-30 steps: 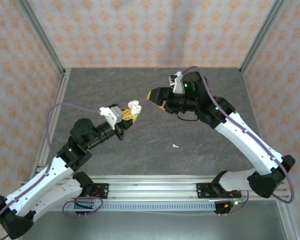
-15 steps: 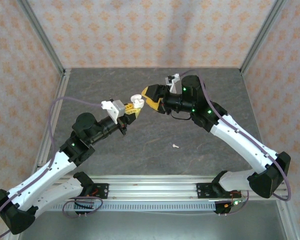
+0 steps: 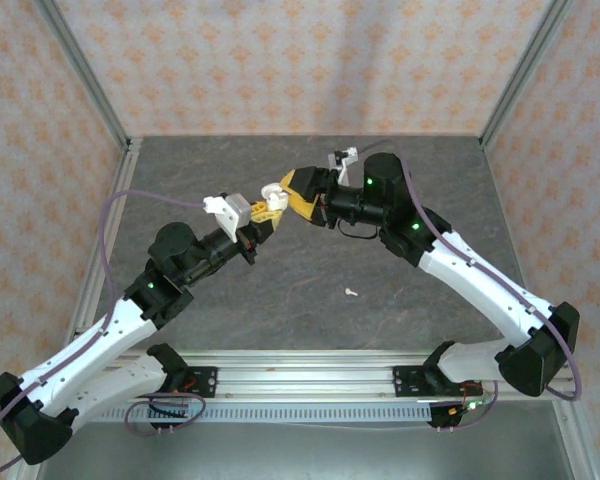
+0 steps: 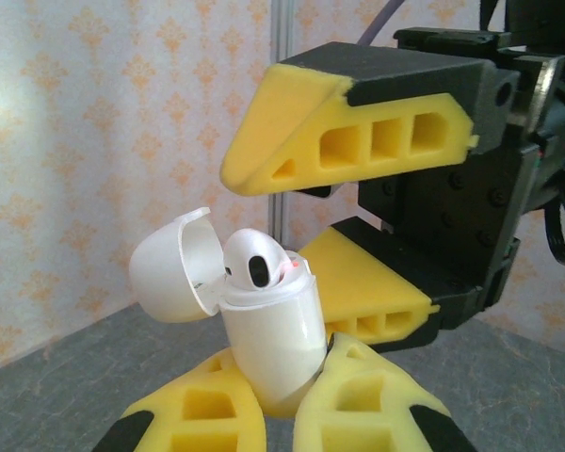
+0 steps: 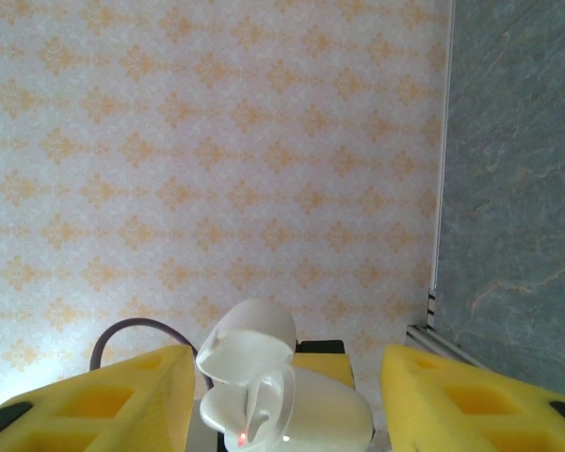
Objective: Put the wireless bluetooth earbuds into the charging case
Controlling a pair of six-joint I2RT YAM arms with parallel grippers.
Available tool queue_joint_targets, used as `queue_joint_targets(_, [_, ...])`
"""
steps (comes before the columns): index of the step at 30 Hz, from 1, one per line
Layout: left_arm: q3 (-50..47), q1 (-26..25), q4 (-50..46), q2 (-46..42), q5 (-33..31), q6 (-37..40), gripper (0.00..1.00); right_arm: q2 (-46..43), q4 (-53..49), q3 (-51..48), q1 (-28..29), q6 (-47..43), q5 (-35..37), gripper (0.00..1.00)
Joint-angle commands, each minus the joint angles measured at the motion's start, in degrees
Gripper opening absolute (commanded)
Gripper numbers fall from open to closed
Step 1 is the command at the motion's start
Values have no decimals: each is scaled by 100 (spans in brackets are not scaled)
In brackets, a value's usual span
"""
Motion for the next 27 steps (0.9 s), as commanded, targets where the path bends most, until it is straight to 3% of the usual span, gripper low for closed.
queue_joint_targets(1, [214, -10, 400, 29, -167, -120, 0, -57, 344, -88, 65, 119, -88, 55])
queue_joint_targets(9, [247, -11, 558, 163, -113, -203, 0, 21, 596, -156, 113, 276, -131, 53])
queue_joint_targets(23, [209, -11, 503, 179, -14, -321, 0, 12, 1015, -403, 108, 446, -133, 18])
queue_joint_targets(27, [291, -19, 244, 161, -16, -359, 15, -50, 900, -428, 108, 183, -38, 12])
